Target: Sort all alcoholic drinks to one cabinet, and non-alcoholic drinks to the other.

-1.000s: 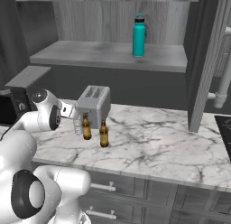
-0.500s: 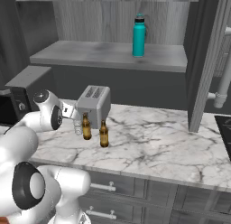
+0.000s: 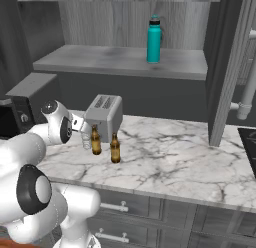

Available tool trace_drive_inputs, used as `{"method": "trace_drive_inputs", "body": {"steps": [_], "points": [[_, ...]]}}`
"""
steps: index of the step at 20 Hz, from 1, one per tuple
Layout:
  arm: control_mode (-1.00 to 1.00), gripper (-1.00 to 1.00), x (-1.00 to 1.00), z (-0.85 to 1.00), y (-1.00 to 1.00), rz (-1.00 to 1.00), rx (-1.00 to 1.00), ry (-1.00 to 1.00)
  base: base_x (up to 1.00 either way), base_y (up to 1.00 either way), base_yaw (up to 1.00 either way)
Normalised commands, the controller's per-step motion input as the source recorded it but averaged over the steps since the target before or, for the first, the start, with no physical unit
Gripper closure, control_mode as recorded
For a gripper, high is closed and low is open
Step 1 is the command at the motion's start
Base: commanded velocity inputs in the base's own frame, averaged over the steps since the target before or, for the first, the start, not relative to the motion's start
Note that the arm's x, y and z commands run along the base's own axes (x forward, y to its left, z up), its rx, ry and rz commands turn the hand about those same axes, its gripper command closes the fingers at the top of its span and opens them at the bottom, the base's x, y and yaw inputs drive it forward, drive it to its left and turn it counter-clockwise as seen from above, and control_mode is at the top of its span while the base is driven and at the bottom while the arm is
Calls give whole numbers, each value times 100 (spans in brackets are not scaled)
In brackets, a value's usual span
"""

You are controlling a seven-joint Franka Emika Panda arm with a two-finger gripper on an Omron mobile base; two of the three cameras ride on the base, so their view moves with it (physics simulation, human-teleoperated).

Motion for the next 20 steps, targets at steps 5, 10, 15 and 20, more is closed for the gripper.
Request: {"method": "trace_drive_inputs", "body": {"steps": [5, 10, 15, 20], "points": [[-100, -100, 17, -13, 0, -1, 0, 1, 0, 0, 0], [-100, -100, 15, -11, 0, -1, 0, 2, 0, 0, 0], [-100, -100, 14, -9, 0, -1, 0, 1, 0, 0, 0], [-100, -100, 15, -7, 1, -2, 0, 1, 0, 0, 0]]}}
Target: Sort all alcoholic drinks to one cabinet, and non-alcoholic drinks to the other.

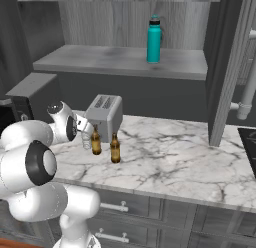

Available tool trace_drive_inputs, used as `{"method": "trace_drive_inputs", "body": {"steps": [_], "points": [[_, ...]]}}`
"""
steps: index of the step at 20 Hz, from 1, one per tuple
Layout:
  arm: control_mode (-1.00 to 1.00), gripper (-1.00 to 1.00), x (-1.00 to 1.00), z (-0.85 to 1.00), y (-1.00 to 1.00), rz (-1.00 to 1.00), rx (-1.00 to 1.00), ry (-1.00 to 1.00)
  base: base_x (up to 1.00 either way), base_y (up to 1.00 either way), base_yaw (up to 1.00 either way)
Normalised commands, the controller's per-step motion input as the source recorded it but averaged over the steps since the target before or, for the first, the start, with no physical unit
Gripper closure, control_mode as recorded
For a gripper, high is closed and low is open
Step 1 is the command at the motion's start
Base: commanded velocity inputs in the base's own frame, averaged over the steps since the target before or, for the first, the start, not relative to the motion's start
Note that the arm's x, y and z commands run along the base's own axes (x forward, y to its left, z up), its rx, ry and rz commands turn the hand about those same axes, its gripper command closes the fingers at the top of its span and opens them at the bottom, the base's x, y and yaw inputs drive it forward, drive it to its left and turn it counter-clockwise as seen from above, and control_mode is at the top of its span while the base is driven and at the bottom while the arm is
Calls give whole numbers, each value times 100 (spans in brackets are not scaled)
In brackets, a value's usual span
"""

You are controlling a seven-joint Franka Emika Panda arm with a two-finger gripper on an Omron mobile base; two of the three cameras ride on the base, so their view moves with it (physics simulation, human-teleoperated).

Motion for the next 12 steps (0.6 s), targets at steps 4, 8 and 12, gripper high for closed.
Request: {"method": "trace_drive_inputs", "body": {"steps": [4, 8, 12], "points": [[-100, -100, 14, -5, 0, -2, 0, 2, 0, 0, 0], [-100, -100, 13, -9, 2, -1, 0, 2, 0, 0, 0], [-100, -100, 11, -15, 1, -1, 0, 2, 0, 0, 0]]}}
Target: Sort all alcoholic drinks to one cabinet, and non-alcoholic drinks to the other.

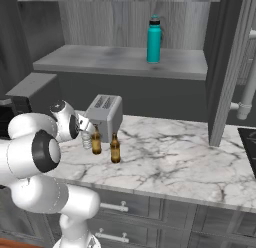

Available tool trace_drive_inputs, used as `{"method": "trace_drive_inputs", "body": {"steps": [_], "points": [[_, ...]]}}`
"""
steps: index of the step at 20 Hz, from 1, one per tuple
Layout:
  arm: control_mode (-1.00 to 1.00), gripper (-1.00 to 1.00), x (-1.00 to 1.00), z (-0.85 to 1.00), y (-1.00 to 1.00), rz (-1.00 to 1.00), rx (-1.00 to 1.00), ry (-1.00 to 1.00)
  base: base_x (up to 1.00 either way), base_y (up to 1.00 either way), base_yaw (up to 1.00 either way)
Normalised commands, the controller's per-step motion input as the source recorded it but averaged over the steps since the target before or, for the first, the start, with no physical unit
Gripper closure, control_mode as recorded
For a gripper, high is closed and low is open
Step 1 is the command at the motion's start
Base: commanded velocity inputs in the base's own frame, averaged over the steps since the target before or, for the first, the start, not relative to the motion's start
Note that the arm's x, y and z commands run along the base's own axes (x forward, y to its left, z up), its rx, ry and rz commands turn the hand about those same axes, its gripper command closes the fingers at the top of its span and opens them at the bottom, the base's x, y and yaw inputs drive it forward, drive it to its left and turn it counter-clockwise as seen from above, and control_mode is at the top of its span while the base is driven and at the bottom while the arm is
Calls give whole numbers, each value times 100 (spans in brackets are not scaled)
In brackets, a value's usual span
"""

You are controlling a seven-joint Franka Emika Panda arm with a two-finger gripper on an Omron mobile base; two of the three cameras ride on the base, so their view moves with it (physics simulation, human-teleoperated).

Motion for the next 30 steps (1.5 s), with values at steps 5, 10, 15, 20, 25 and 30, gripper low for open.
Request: {"method": "trace_drive_inputs", "body": {"steps": [5, 10, 15, 20, 25, 30], "points": [[-100, -100, 10, -18, 1, 0, 0, 2, 0, 0, 0], [-100, -100, 14, -17, 1, -1, 0, 0, 0, 0, 0], [-100, -100, 15, -14, 1, -1, 0, 0, 0, 0, 0], [-100, 100, 30, -18, 8, 0, 0, 0, 0, 0, 0], [-100, 100, 12, -13, 4, 0, -3, 0, 0, 0, 0], [-100, 100, -8, -8, 0, 0, -12, -3, 0, 0, 0]]}}
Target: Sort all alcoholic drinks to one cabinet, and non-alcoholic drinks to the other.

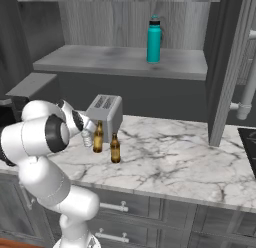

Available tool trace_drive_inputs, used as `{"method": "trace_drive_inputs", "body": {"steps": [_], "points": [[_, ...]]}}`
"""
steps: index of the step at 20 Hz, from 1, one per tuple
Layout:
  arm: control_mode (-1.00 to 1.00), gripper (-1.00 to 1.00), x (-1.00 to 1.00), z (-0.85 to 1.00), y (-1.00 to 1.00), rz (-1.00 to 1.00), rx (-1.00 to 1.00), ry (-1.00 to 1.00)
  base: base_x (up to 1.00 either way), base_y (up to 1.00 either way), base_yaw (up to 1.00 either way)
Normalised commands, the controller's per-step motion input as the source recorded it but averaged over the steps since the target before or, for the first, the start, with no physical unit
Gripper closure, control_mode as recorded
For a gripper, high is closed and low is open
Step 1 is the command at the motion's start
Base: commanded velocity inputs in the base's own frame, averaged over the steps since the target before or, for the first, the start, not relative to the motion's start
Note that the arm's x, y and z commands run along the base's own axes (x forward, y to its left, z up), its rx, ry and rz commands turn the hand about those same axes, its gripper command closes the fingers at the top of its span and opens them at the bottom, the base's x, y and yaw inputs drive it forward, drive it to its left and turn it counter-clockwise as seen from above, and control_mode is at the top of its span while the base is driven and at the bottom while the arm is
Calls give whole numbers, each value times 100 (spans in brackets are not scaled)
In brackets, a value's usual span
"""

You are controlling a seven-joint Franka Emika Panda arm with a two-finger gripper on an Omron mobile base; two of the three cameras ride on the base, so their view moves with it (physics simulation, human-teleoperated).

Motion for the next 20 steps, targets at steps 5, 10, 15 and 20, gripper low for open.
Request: {"method": "trace_drive_inputs", "body": {"steps": [5, 10, 15, 20], "points": [[-100, 100, -24, 6, 0, 0, -9, -11, 0, 0, 0], [-100, 100, -38, 23, 0, 0, -3, -18, 0, 0, 0], [-100, 100, -24, 34, 0, 0, 1, -9, 0, 0, 0], [-100, 100, -4, 36, 0, 3, 8, -3, 0, 0, 0]]}}
